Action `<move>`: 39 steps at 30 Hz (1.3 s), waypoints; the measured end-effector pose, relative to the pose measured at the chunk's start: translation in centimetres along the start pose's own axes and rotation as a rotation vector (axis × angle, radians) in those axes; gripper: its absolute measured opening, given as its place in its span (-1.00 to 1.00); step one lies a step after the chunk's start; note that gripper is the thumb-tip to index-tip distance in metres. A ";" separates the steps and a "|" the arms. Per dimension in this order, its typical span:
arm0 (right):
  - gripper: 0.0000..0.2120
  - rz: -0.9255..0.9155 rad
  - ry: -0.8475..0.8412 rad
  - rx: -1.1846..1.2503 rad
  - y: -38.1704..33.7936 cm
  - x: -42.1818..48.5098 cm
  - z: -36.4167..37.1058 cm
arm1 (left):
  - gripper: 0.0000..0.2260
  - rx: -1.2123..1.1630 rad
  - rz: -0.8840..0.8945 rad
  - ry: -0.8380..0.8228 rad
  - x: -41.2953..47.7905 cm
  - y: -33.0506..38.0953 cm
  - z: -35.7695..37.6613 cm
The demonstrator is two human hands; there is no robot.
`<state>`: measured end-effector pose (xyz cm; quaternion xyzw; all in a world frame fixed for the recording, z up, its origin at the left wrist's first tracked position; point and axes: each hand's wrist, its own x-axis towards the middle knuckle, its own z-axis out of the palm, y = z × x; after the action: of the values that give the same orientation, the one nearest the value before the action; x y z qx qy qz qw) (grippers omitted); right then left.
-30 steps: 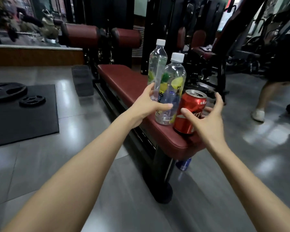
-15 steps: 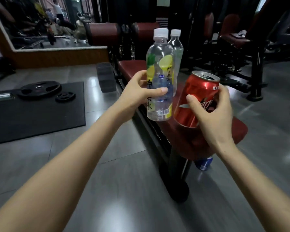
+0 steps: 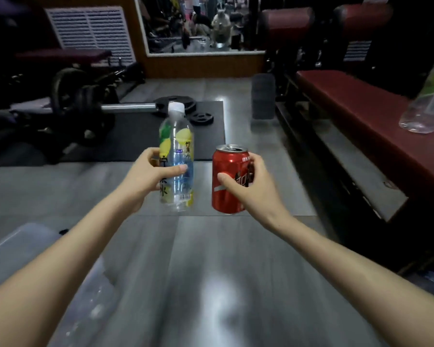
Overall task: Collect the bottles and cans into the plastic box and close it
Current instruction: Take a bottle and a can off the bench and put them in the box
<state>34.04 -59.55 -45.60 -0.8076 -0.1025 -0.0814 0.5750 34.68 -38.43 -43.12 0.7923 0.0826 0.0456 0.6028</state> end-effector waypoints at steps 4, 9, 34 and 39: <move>-0.47 0.046 -0.199 0.030 -0.5 0.1 9.6 | -0.36 0.043 -0.124 0.118 -2.0 -5.1 -9.5; -0.39 0.074 -0.465 -0.001 -2.2 -1.6 22.4 | -0.38 0.121 -0.278 0.280 -6.2 -10.5 -20.8; -0.37 -0.095 -0.598 -0.651 -1.7 -2.4 42.1 | -0.52 0.170 -0.873 0.368 -7.3 -27.1 -26.3; -0.37 -0.115 -0.609 -0.629 -1.7 -1.3 41.1 | -0.49 0.315 -0.916 0.292 -5.3 -28.2 -24.7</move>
<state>32.88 -20.24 -57.80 -0.9234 -0.2823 0.1010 0.2396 23.06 -8.68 -63.48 0.7413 0.5111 -0.1264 0.4163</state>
